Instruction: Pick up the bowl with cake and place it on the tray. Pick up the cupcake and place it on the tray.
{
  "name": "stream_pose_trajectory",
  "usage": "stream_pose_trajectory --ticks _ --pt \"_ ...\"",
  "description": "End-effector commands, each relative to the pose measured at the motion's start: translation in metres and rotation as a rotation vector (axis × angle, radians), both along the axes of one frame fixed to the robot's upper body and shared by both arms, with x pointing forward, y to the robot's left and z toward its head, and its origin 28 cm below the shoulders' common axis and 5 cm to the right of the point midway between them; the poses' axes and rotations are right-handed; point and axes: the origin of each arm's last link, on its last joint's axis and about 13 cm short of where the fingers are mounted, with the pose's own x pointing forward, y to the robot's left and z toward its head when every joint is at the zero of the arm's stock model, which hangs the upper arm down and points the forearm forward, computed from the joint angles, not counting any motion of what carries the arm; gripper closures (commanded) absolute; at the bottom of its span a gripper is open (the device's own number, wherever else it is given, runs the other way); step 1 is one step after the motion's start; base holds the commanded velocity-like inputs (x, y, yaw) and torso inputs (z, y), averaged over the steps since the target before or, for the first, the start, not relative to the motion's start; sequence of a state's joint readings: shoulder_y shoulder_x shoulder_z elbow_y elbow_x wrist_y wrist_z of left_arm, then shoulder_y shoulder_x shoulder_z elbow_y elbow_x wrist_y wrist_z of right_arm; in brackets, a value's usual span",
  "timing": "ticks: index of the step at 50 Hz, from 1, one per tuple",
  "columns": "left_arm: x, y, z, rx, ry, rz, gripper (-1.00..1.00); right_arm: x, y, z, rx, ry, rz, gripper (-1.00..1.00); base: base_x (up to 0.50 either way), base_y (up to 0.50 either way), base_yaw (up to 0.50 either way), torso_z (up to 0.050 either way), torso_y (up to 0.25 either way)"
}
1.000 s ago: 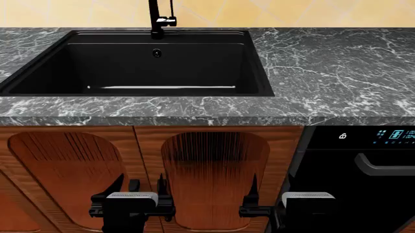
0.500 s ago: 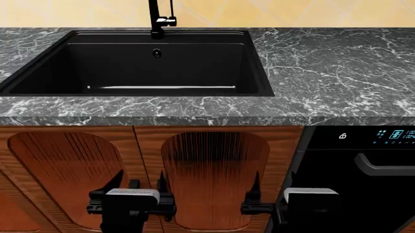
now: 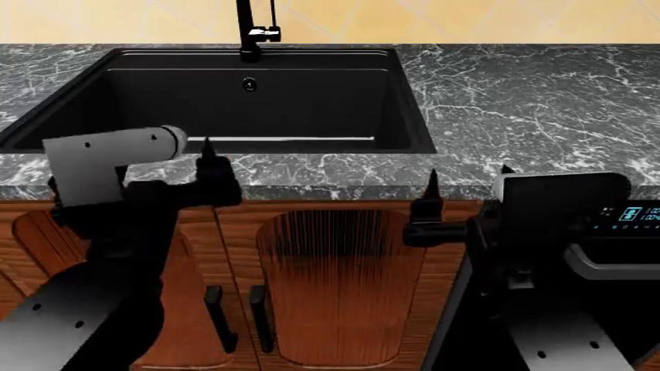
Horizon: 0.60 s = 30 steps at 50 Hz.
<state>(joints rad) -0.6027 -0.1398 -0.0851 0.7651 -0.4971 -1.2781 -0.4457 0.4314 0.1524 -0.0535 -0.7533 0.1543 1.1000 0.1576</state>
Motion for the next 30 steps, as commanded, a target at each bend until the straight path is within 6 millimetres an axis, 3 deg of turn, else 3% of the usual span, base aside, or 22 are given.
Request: stream_pose_trajectory --ticks 1,3,5,6,9,13,30 --pt "-0.027 0.010 0.077 0.053 -0.073 0.053 -1.00 -0.011 -0.010 0.074 -0.065 -0.085 -0.073 -1.00 0.00 0.00 0.00 0.000 0.000" --pt "-0.039 0.010 0.083 0.060 -0.078 -0.106 -1.00 -0.008 -0.019 0.093 -0.048 -0.110 -0.182 -1.00 0.00 0.00 0.00 0.000 0.000" --pt "-0.042 0.013 0.089 0.051 -0.083 -0.114 -1.00 -0.014 -0.013 0.103 -0.046 -0.126 -0.216 -1.00 0.00 0.00 0.00 0.000 0.000" --pt "-0.044 0.014 0.092 0.046 -0.086 -0.116 -1.00 -0.019 -0.009 0.104 -0.043 -0.132 -0.225 -1.00 0.00 0.00 0.00 0.000 0.000" --pt "-0.046 0.017 0.095 0.041 -0.091 -0.120 -1.00 -0.041 -0.003 0.101 -0.069 -0.088 0.039 -1.00 0.00 0.00 0.00 0.000 0.000" --pt "-0.048 0.019 0.097 0.035 -0.090 -0.129 -1.00 -0.040 -0.006 0.098 -0.087 -0.079 0.039 -1.00 0.00 -0.22 0.00 0.000 0.000" --pt "-0.049 0.028 0.111 -0.007 -0.128 -0.120 -1.00 -0.054 -0.024 0.123 -0.051 -0.135 -0.010 -1.00 0.00 -0.50 0.00 0.000 0.000"
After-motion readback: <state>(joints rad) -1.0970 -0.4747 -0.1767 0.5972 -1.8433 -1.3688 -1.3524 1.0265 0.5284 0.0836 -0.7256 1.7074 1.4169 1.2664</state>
